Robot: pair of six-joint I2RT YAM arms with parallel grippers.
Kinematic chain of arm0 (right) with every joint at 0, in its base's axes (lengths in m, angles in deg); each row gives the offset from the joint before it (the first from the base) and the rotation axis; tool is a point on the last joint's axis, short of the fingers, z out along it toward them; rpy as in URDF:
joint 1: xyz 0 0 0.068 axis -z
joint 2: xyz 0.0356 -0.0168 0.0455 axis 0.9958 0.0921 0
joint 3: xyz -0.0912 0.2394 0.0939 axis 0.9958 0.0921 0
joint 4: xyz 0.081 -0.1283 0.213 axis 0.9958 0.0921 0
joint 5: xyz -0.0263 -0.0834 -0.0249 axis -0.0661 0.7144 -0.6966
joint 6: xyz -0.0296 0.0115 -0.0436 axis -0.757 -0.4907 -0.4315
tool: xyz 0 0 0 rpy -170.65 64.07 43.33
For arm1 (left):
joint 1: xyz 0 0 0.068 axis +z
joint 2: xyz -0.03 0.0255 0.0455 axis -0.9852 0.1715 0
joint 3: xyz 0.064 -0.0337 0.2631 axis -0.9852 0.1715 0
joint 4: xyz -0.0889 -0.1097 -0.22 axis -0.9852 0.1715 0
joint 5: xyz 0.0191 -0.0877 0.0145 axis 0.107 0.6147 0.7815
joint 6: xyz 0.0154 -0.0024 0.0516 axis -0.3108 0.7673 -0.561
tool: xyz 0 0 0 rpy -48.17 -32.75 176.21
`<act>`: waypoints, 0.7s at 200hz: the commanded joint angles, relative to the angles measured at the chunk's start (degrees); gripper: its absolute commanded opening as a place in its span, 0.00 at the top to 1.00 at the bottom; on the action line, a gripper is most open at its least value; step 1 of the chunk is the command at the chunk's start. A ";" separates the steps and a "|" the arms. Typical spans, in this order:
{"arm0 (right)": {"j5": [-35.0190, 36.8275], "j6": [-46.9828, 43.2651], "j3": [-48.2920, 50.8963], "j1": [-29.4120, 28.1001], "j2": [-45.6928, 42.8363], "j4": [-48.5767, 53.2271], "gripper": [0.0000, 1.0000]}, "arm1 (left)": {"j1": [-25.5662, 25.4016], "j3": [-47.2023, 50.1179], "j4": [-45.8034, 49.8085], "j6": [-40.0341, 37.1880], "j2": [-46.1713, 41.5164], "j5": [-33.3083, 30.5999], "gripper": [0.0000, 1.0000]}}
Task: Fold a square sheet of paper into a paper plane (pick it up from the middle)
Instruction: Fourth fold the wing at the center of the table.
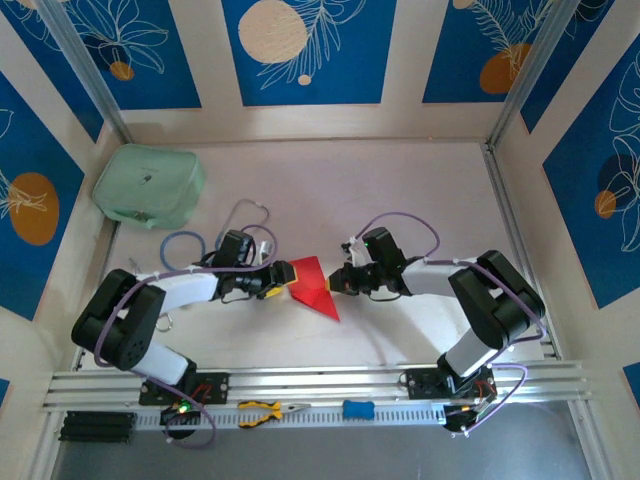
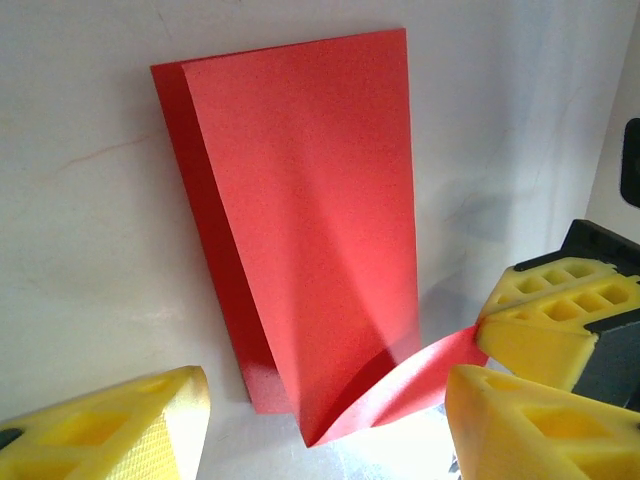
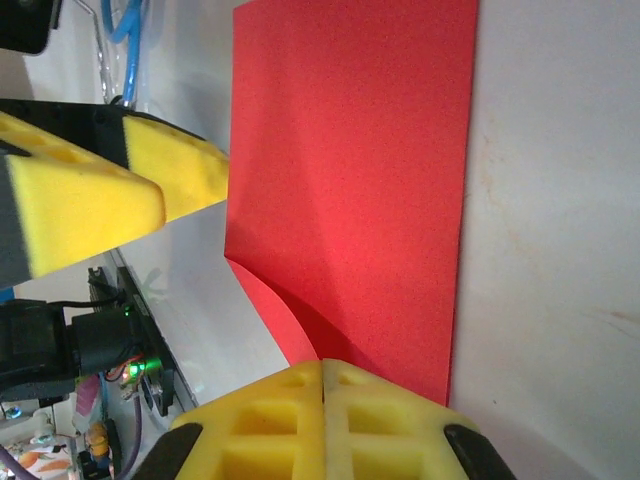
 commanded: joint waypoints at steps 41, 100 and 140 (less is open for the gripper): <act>-3.82 0.95 1.74 0.90 -1.86 -3.43 0.96 | 0.66 -2.83 -2.98 1.81 3.41 3.37 0.39; -4.60 1.02 2.31 1.26 -2.01 -4.10 0.96 | 0.66 -3.48 -5.45 2.77 6.26 4.62 0.50; -4.63 0.83 2.45 1.47 -1.95 -3.90 0.96 | 0.66 -3.39 -7.62 3.50 7.38 5.52 0.60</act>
